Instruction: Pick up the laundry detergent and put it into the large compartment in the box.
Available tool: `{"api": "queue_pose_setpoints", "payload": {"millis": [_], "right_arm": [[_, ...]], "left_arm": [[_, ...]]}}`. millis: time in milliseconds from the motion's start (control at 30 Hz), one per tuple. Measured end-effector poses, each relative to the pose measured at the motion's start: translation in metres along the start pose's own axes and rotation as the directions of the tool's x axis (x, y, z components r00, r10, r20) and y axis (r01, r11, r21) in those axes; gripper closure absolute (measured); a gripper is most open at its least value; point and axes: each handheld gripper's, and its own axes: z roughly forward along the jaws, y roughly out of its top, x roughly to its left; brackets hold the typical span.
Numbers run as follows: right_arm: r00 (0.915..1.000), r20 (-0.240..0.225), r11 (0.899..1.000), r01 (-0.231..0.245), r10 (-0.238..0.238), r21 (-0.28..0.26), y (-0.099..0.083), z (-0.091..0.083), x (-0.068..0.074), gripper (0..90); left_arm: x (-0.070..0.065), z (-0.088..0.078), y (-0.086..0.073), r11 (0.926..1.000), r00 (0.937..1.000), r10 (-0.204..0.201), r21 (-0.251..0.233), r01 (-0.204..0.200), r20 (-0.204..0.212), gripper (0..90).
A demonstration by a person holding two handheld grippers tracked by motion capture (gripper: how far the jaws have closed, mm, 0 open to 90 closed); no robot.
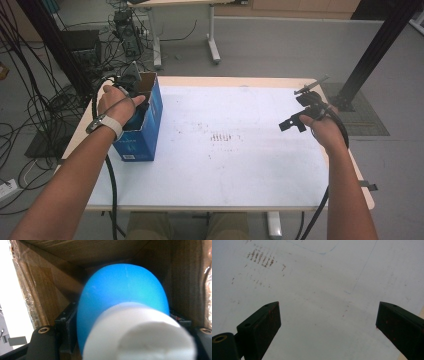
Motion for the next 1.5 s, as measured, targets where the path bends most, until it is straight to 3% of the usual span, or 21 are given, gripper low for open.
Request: {"api": "queue_pose_setpoints", "payload": {"millis": [400, 733, 800, 833, 967, 1000, 1200, 1500], "right_arm": [[1.0000, 0.007, 1.000, 0.007, -0.007, 0.001, -0.001, -0.001, 0.002, 5.6], [0.9999, 0.010, 1.000, 0.010, -0.010, 0.003, 0.000, -0.006, 0.004, 5.7], [0.9999, 0.011, 1.000, 0.012, -0.012, 0.001, -0.001, -0.008, 0.005, 5.7], [0.9999, 0.010, 1.000, 0.013, -0.013, 0.001, -0.001, -0.008, 0.005, 5.8], [0.9999, 0.012, 1.000, 0.012, -0.012, -0.001, -0.002, -0.010, 0.005, 5.7], [0.9999, 0.012, 1.000, 0.012, -0.012, 0.000, -0.002, -0.011, 0.006, 5.7], [0.9998, 0.014, 1.000, 0.013, -0.013, -0.004, -0.005, -0.015, 0.007, 5.7], [0.9997, 0.022, 1.000, 0.012, -0.012, -0.008, -0.008, -0.021, 0.008, 5.7]], "left_arm": [[0.004, -0.001, 0.001, 0.9994, 0.9994, 0.032, 0.012, -0.033, 0.015, 28.0], [0.016, -0.013, 0.003, 0.9991, 0.9976, 0.036, 0.018, -0.037, 0.059, 27.5], [0.018, -0.018, 0.003, 0.9991, 0.9968, 0.036, 0.018, -0.038, 0.071, 26.0], [0.018, -0.023, 0.003, 0.9995, 0.9971, 0.028, 0.014, -0.029, 0.071, 19.7], [0.020, -0.033, -0.001, 0.9997, 0.9966, 0.024, -0.008, -0.023, 0.079, 13.4], [0.020, -0.037, -0.002, 0.9995, 0.9964, 0.029, -0.014, -0.028, 0.080, 7.9], [0.027, -0.061, -0.009, 0.9963, 0.9889, 0.058, -0.071, -0.049, 0.137, 9.0], [0.027, -0.090, -0.015, 0.9892, 0.9814, 0.109, -0.115, -0.091, 0.159, 4.4]]}}
